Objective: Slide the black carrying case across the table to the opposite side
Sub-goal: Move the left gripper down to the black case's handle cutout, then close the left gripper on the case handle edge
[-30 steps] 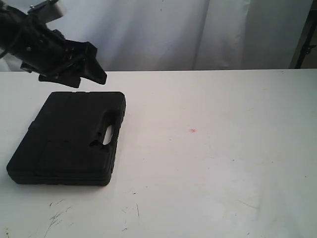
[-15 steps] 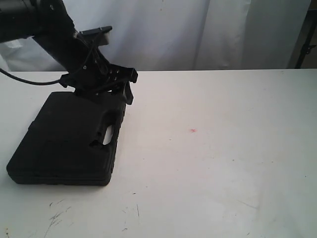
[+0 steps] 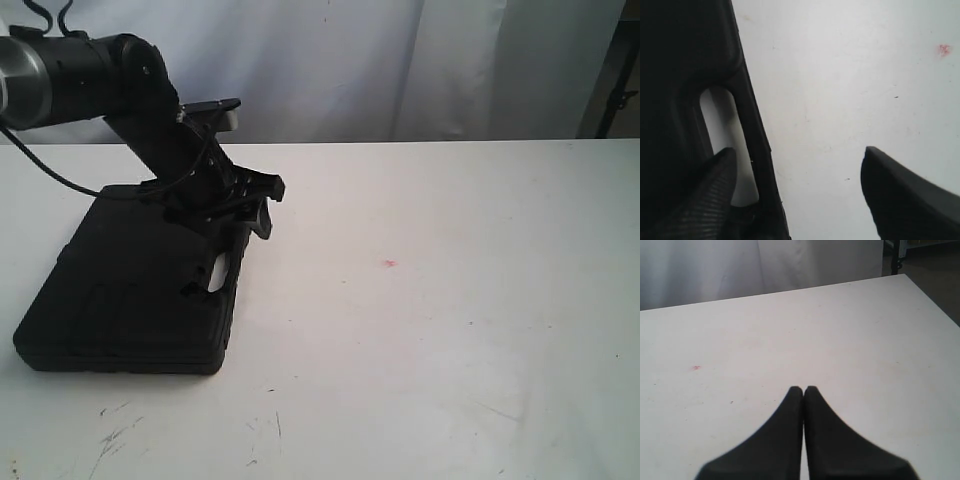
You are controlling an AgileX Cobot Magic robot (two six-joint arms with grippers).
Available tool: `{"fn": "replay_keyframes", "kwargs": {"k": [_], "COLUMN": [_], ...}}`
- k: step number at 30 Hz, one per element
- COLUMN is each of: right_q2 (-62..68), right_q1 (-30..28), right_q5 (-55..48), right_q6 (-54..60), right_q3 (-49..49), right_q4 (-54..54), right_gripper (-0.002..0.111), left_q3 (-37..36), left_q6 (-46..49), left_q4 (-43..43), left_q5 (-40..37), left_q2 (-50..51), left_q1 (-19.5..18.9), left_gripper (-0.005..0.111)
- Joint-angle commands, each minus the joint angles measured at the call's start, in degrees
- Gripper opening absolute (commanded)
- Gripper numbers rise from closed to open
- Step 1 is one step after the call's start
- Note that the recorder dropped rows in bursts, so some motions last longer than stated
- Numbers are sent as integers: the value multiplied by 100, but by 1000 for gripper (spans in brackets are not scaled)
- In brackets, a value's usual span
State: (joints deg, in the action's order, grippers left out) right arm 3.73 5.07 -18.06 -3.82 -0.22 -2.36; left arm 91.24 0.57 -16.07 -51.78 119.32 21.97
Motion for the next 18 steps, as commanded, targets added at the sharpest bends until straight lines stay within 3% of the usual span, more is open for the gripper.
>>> {"fn": "replay_keyframes", "kwargs": {"k": [1,18], "right_q2": [-35,-35], "right_q1": [-43,-43], "right_q5": [37,37], "right_q6": [36,36], "right_q3": [22,22], "right_q4": [-10,-10], "right_gripper": [0,0], "left_q3": [41,41], "left_q6": [-57,-57], "left_q4": [-121,-164], "left_q5": [79,49], "left_q2": [81,791], "left_q1": [26,26], "left_gripper": [67,67]}}
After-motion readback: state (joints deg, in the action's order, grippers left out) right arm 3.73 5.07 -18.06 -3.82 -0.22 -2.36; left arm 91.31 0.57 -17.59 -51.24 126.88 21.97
